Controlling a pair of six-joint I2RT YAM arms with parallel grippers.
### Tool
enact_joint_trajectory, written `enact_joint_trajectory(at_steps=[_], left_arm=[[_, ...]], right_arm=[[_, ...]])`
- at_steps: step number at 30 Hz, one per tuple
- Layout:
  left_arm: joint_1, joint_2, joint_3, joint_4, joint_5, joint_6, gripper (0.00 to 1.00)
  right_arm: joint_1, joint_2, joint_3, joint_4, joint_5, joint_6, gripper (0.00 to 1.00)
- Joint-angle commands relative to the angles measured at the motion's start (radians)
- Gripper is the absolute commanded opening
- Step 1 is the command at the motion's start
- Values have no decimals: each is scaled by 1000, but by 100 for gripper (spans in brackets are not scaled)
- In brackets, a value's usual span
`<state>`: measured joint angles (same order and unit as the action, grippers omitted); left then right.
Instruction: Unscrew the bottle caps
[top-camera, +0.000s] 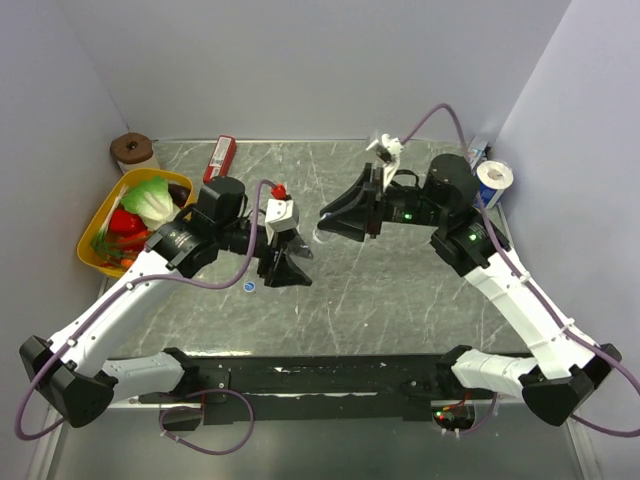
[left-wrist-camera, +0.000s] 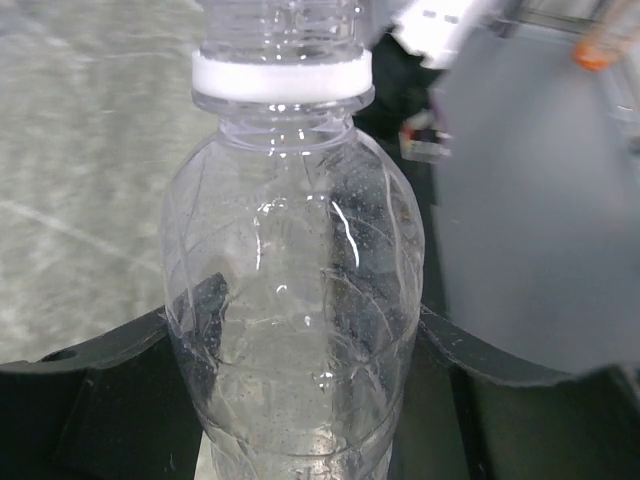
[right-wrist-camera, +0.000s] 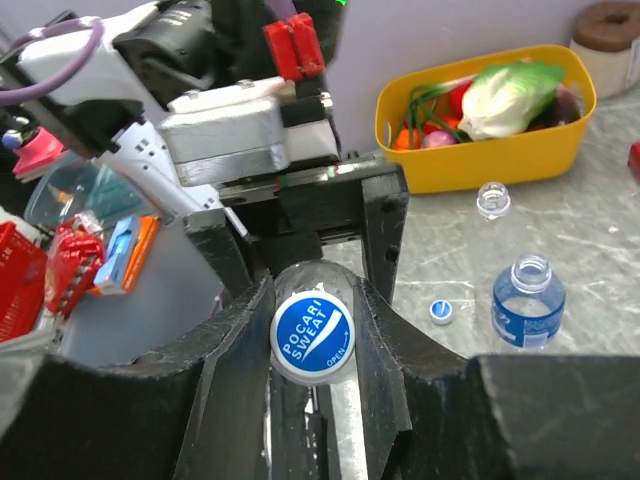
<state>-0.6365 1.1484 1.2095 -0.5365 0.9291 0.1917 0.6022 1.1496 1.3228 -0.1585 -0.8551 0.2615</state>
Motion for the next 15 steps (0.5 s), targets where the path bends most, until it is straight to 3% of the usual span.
enact_joint_trajectory(at_steps=[1,7,9,13,15], left_arm=[[-6,-9,45,-23,197,72,63],[9,-9,39,-17,156,66,63],[20,-29,36,-5,90,49,62],[107,-122,-40,170,-187,-76,61],[145,-168,-59,259,-216,-136,61]], right_arm=[[-55,-51,-13,63,-15,-38,17],[-71,-68,-13,66,0,-36,16],[-74,-83,-28,56,43,-44,16],[-76,-131,-83,-1,209,-68,16],[-68,-148,-132,-28,333,-76,16]])
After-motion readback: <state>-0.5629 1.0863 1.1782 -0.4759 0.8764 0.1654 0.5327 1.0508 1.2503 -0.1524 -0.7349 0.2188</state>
